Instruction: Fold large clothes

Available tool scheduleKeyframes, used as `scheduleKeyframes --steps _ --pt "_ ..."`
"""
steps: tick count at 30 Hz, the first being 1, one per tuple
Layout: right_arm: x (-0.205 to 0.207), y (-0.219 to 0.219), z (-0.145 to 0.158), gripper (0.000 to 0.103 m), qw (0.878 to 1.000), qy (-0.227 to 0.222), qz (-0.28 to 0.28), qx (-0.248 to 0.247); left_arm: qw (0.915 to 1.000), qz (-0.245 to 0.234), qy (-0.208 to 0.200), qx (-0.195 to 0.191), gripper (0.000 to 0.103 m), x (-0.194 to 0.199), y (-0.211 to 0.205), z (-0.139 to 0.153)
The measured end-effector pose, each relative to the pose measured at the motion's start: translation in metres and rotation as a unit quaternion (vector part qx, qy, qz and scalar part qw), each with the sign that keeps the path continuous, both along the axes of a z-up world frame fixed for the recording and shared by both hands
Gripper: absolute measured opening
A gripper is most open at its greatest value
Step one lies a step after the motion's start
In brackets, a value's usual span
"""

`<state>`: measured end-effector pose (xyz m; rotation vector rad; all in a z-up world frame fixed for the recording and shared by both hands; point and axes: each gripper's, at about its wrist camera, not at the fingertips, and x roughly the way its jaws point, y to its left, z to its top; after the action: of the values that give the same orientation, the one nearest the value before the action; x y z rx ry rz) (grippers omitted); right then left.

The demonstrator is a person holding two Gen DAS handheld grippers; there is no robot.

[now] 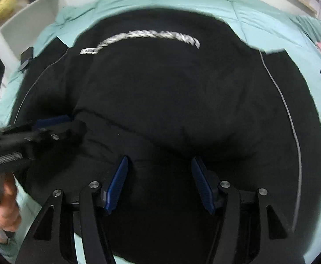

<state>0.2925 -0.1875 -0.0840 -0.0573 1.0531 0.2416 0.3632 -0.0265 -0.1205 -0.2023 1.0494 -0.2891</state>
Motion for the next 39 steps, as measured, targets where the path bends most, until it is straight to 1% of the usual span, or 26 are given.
scheduleKeyframes --steps 2,3,7,8,10,12,13,14,15,17,18,20,22,23,24,25,26,28,30,31,32,33,34,35,37,39 --pt "0.001 -0.001 0.005 0.062 1.0 0.0 -0.007 0.005 0.9999 -0.008 -0.016 -0.002 0.05 -0.007 0.001 0.012" --pt "-0.004 -0.004 0.014 0.062 1.0 -0.007 -0.007 0.018 0.9995 -0.013 -0.027 -0.003 0.05 -0.016 0.002 0.021" --pt "-0.049 -0.016 0.051 0.062 0.996 -0.06 0.014 0.063 0.9967 -0.023 -0.073 -0.026 0.05 -0.062 0.015 0.042" --pt "-0.06 -0.017 0.055 0.062 0.995 -0.067 0.017 0.065 0.9967 -0.021 -0.074 -0.026 0.05 -0.068 0.017 0.041" --pt "-0.077 -0.012 0.053 0.062 0.997 -0.064 0.016 0.043 0.9981 -0.007 -0.06 -0.013 0.05 -0.081 0.018 0.03" --pt "-0.082 -0.004 0.032 0.062 0.999 -0.041 0.013 0.015 0.9994 0.001 -0.035 0.004 0.052 -0.078 0.015 0.007" --pt "-0.079 0.0 0.014 0.062 1.0 -0.023 0.011 0.009 0.9997 0.006 -0.022 -0.001 0.052 -0.075 0.01 0.0" --pt "-0.08 -0.01 0.008 0.062 1.0 -0.015 0.008 0.012 0.9998 0.012 -0.01 -0.015 0.052 -0.071 0.012 -0.012" --pt "-0.074 -0.011 -0.003 0.062 1.0 -0.007 0.004 0.021 0.9995 0.016 -0.006 -0.025 0.052 -0.068 0.015 -0.015" --pt "-0.07 -0.014 -0.007 0.062 0.999 -0.004 0.003 0.038 0.9983 0.02 0.0 -0.054 0.052 -0.068 0.023 -0.005" --pt "-0.072 -0.015 -0.002 0.062 0.999 -0.004 0.005 0.039 0.9982 0.015 0.001 -0.059 0.052 -0.071 0.025 0.001" --pt "-0.073 -0.015 0.017 0.062 0.999 -0.01 0.021 0.044 0.9974 -0.001 -0.013 -0.071 0.051 -0.067 0.028 0.028" --pt "-0.063 -0.015 0.038 0.062 0.997 -0.032 0.029 0.062 0.9933 -0.003 -0.047 -0.105 0.052 -0.05 0.03 0.063" --pt "-0.052 -0.015 0.051 0.062 0.996 -0.043 0.026 0.07 0.9911 0.002 -0.05 -0.123 0.052 -0.037 0.031 0.073" --pt "-0.039 -0.016 0.061 0.062 0.996 -0.053 0.016 0.076 0.9903 0.008 -0.047 -0.13 0.052 -0.024 0.031 0.078" --pt "-0.025 -0.02 0.068 0.062 0.995 -0.063 0.0 0.083 0.9907 0.017 -0.034 -0.131 0.052 0.003 0.028 0.081" --pt "-0.003 -0.025 0.071 0.062 0.993 -0.072 -0.025 0.089 0.9909 0.019 -0.025 -0.131 0.052 0.02 0.025 0.078" --pt "0.048 -0.037 0.061 0.062 0.991 -0.042 -0.071 0.109 0.9932 0.034 0.001 -0.111 0.052 0.057 0.018 0.063" --pt "0.081 -0.036 0.042 0.062 0.988 -0.01 -0.083 0.128 0.9937 0.033 0.048 -0.096 0.052 0.096 0.012 0.025" --pt "0.099 -0.035 0.025 0.062 0.99 0.012 -0.083 0.116 0.9923 0.035 0.068 -0.097 0.051 0.107 0.011 0.011" --pt "0.109 -0.032 0.011 0.062 0.992 0.027 -0.082 0.097 0.9875 0.044 0.095 -0.118 0.05 0.118 0.016 -0.013" --pt "0.115 -0.029 0.004 0.062 0.993 0.031 -0.079 0.088 0.9839 0.052 0.103 -0.136 0.047 0.123 0.022 -0.022" --pt "0.119 -0.028 -0.001 0.062 0.993 0.029 -0.078 0.082 0.982 0.061 0.105 -0.145 0.041 0.124 0.025 -0.026" --pt "0.12 -0.027 -0.002 0.062 0.993 0.028 -0.079 0.082 0.9825 0.065 0.102 -0.142 0.039 0.121 0.026 -0.026" --pt "0.117 -0.024 -0.001 0.062 0.994 0.017 -0.079 0.077 0.9877 0.05 0.089 -0.119 0.037 0.115 0.018 -0.025" --pt "0.113 -0.022 -0.001 0.062 0.995 0.011 -0.078 0.065 0.9923 0.04 0.065 -0.098 0.038 0.109 0.015 -0.017"
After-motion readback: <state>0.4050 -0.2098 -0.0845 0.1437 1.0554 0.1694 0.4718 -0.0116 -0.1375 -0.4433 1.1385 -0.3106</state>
